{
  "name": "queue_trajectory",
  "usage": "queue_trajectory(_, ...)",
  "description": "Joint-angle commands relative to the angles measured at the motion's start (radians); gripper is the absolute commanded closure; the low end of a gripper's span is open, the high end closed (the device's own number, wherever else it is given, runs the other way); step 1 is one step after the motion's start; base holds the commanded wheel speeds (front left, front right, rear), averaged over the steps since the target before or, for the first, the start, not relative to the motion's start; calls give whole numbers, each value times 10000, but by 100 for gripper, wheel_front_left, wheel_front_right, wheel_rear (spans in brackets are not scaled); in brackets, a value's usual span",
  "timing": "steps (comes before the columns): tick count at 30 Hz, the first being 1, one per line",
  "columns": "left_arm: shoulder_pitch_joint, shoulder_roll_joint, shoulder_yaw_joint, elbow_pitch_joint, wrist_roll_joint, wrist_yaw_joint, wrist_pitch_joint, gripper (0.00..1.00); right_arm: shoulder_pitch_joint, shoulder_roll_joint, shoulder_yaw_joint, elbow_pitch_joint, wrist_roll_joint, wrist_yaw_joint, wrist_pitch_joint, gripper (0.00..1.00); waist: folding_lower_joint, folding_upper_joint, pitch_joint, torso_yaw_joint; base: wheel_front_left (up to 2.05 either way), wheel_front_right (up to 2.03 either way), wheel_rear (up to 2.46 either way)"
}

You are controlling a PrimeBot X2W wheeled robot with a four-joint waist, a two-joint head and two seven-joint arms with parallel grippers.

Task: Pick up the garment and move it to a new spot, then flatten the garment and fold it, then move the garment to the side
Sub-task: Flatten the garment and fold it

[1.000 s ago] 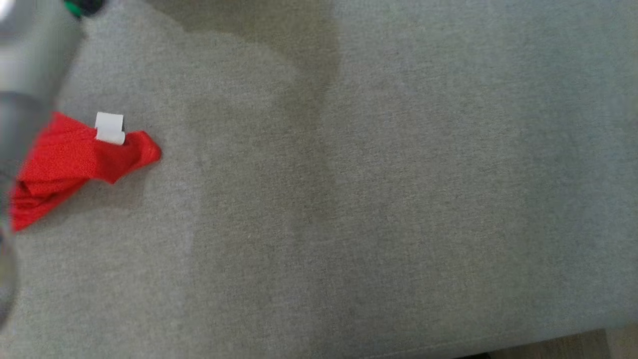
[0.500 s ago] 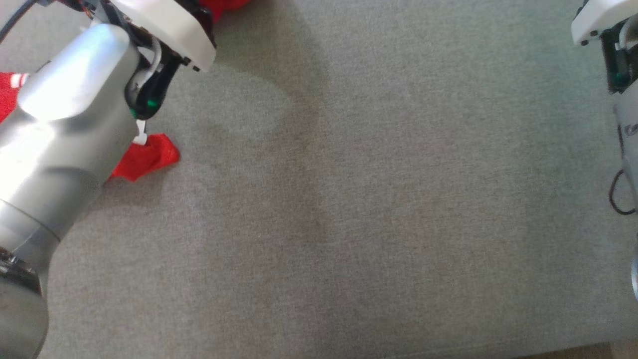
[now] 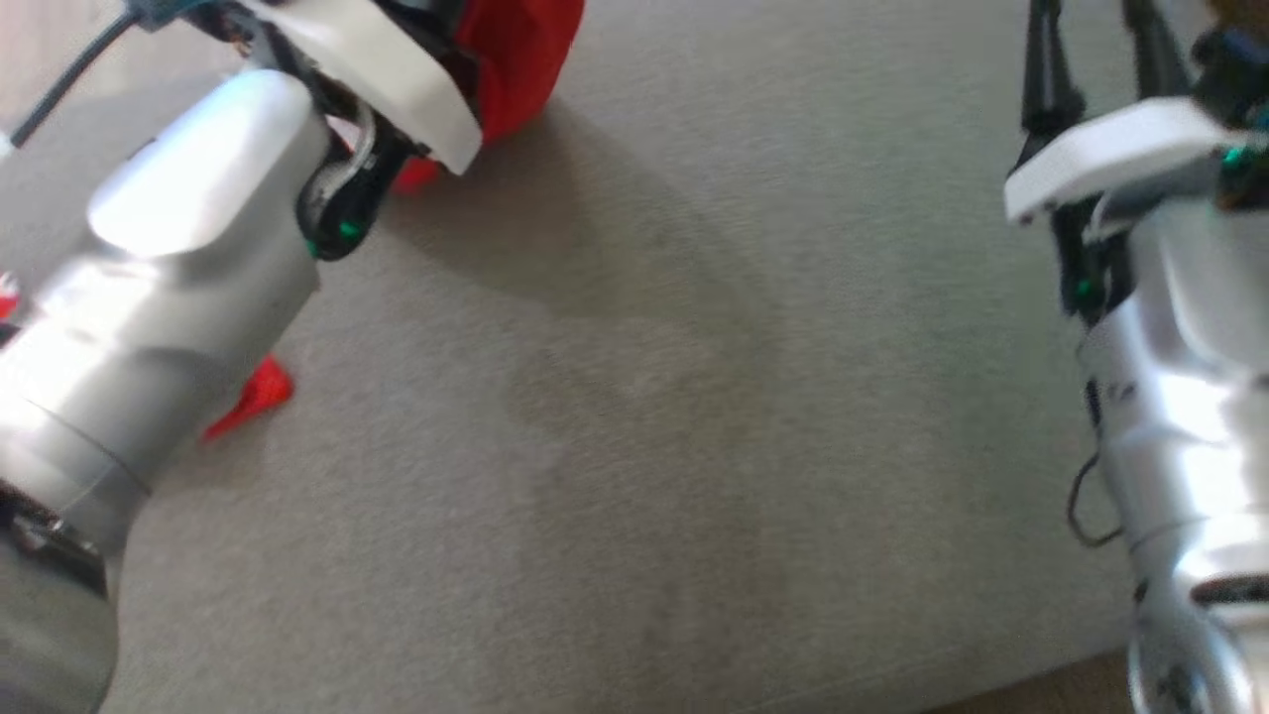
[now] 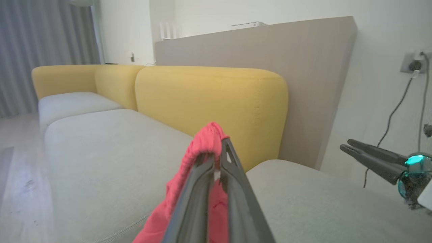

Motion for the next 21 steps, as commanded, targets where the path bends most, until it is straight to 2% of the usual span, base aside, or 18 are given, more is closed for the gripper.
queue_trajectory(1,-455,95,271,-244,-56,20,9,100,95,209,49,-448,73,-7,-102,0,2,0,-321,-498,0,0,0)
queue_trajectory(7,-504,-619,237,-625,-85,63,-66,100,1063,464,-640,-1480,-17,-7,-103,0,2,0,-560,-1093,0,0,0)
queue_trajectory(10,-446,-1026,223,-1042,-156,55,-145,100,1457,531,-1018,-1940,-199,-7,-103,0,2,0,-637,-1139,0,0,0)
queue_trajectory(13,-111,-1165,79,-1652,-347,41,-123,100,1819,572,-1335,-2347,-357,-7,-15,0,2,0,-713,-1021,0,0,0)
queue_trajectory(17,722,-671,-233,-2618,-703,29,122,100,2271,612,-1684,-2873,-583,-7,240,0,2,0,-813,-641,0,0,0)
queue_trajectory(21,1637,406,-477,-3602,-910,26,385,100,2628,635,-1888,-3422,-788,-7,543,0,2,0,-907,-9,0,0,0)
